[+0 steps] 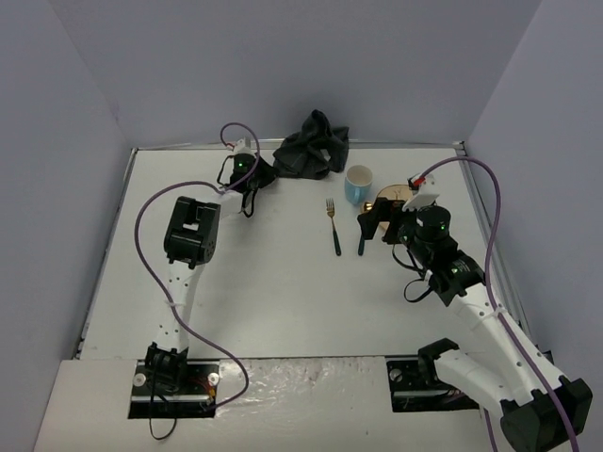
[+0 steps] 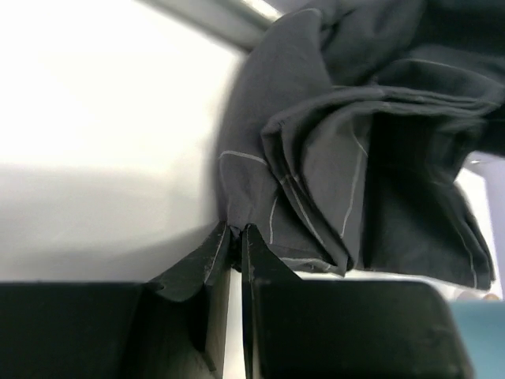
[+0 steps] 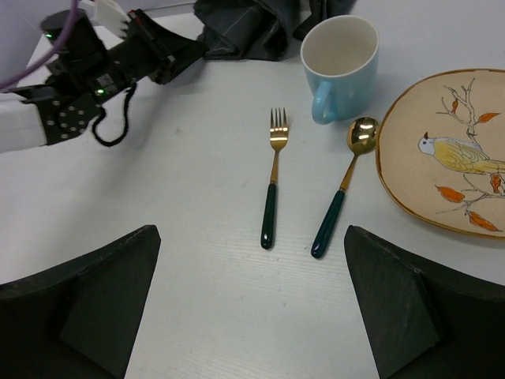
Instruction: Set the dinner table for one person
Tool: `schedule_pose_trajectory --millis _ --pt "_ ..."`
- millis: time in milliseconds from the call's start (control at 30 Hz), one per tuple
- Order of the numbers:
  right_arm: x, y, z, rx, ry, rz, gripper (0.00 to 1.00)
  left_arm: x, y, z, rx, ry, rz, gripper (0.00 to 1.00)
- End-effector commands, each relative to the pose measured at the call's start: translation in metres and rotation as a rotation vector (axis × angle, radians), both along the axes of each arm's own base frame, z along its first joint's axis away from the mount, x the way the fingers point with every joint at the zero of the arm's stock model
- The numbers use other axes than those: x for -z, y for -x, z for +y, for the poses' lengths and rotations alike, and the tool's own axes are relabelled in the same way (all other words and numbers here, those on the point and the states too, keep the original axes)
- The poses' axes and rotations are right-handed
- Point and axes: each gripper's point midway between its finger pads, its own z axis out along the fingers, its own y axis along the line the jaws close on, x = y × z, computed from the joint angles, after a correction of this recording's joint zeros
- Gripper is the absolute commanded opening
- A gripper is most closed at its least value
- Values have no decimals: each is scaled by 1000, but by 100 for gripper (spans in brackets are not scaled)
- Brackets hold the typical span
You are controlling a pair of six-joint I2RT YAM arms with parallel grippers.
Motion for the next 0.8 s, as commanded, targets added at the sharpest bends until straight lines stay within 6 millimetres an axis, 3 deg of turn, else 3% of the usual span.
schedule_pose_trajectory --millis 0,67,167,233,333,533,600,767 --pt "-27 -16 16 -46 -13 -72 100 -117 22 77 -122 15 -107 0" --pt "-25 -20 25 -80 5 -66 100 -132 54 96 -144 12 -56 0" --pt "-21 -29 40 -112 20 -49 100 -96 104 116 -179 -36 97 0" --pt "-13 -32 61 -164 33 -31 100 -99 148 126 -202 -57 155 0" --pt "-10 -35 86 -221 42 -29 100 -68 207 145 -257 -108 278 0" --pt "14 -35 138 -326 67 8 100 -64 316 176 -292 -227 395 0" --pt "27 -34 150 -351 72 26 100 -63 344 181 -279 -255 417 5" --pt "46 -33 166 -380 66 79 100 -77 384 192 -267 -308 393 63"
